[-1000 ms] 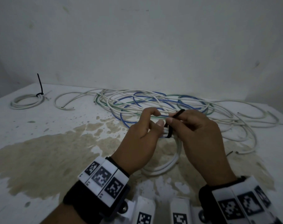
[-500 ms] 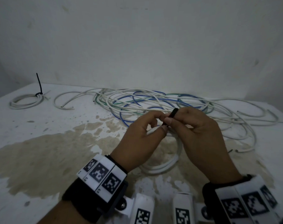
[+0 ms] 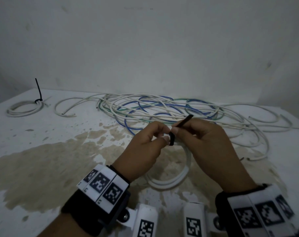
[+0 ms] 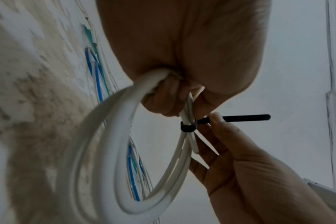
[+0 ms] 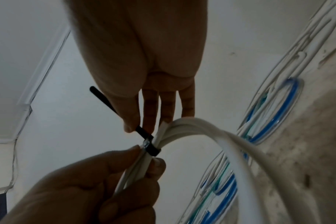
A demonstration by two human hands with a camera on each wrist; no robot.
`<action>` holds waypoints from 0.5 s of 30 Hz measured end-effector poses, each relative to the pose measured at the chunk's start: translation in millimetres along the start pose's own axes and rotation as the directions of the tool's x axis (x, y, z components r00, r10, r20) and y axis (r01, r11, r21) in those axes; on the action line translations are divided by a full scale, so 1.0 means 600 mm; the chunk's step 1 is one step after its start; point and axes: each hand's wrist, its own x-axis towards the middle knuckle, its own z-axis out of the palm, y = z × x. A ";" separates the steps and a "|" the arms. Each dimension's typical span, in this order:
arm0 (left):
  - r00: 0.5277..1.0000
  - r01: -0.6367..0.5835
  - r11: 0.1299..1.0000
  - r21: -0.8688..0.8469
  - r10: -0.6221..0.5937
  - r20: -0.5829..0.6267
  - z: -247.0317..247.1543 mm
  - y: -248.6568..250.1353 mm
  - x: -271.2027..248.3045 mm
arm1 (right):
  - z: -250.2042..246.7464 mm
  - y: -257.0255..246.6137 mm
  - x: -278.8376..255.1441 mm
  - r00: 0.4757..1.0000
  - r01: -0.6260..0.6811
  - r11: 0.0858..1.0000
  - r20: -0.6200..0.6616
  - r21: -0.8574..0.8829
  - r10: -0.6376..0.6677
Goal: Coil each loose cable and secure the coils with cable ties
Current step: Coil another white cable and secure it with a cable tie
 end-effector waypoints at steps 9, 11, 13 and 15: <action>0.999 -0.035 0.988 0.151 0.033 0.014 0.001 -0.005 -0.001 | 0.002 0.012 0.001 0.978 0.207 0.961 0.029 -0.186 -0.205; 0.999 -0.041 0.984 0.174 0.039 0.012 0.005 -0.003 -0.002 | 0.001 0.013 0.002 0.986 0.168 0.973 0.017 -0.161 -0.167; 0.999 -0.024 0.988 0.153 0.020 0.025 0.007 0.000 -0.004 | 0.002 0.013 0.003 0.992 0.126 0.986 -0.007 -0.106 -0.127; 0.999 -0.049 0.978 0.203 0.045 0.026 0.007 0.001 -0.006 | 0.003 0.013 0.003 0.989 0.142 0.983 -0.009 -0.114 -0.144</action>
